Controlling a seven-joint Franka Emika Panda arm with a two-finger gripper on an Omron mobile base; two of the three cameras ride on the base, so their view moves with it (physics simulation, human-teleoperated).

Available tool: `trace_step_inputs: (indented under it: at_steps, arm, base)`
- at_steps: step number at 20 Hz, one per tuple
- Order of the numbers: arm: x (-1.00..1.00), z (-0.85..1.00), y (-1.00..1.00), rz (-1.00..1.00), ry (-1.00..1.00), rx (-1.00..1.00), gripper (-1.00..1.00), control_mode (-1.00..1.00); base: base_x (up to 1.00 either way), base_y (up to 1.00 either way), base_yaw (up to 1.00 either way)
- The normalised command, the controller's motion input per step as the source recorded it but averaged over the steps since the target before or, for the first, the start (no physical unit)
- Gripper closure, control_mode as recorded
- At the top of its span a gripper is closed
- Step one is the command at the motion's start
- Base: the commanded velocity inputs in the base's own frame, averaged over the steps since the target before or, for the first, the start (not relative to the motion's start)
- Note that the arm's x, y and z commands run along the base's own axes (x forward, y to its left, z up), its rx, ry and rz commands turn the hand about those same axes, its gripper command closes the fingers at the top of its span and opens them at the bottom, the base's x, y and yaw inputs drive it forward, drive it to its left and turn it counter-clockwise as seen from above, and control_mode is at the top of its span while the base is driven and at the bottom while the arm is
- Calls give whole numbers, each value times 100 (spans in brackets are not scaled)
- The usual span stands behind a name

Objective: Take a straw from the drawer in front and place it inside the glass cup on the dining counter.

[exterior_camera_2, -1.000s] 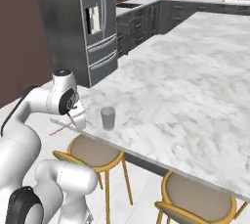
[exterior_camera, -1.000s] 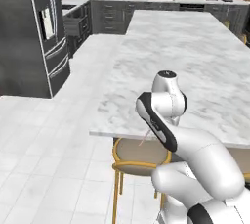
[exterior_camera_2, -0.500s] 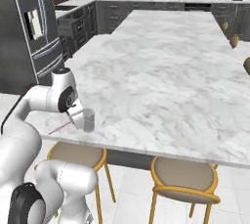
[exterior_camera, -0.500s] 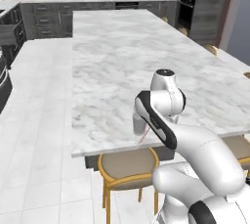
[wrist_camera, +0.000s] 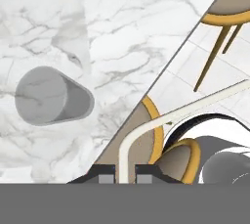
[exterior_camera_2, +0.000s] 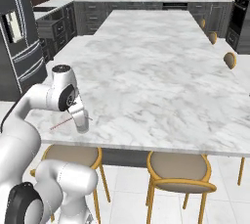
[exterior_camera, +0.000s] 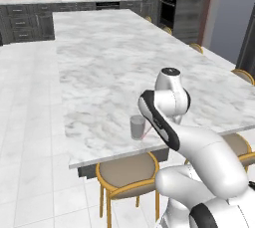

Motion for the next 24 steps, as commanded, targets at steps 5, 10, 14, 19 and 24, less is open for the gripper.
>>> trace_step_inputs:
  at_steps: [5, 10, 14, 19, 24]
  arm:
    - [6, 33, -4, 12, -21, 2, 100, -100]
    - [15, 26, -22, 25, -19, 6, 100, -100]
    - [22, 17, -14, 34, -17, 8, 100, -100]
    - [30, 23, -7, 35, -16, 8, 100, -100]
    - [27, 17, -4, 36, -21, 10, 100, -100]
  base:
    - [0, 0, 0]
    - [0, 0, 0]
    - [0, 0, 0]
    - [0, 0, 0]
    - [0, 0, 0]
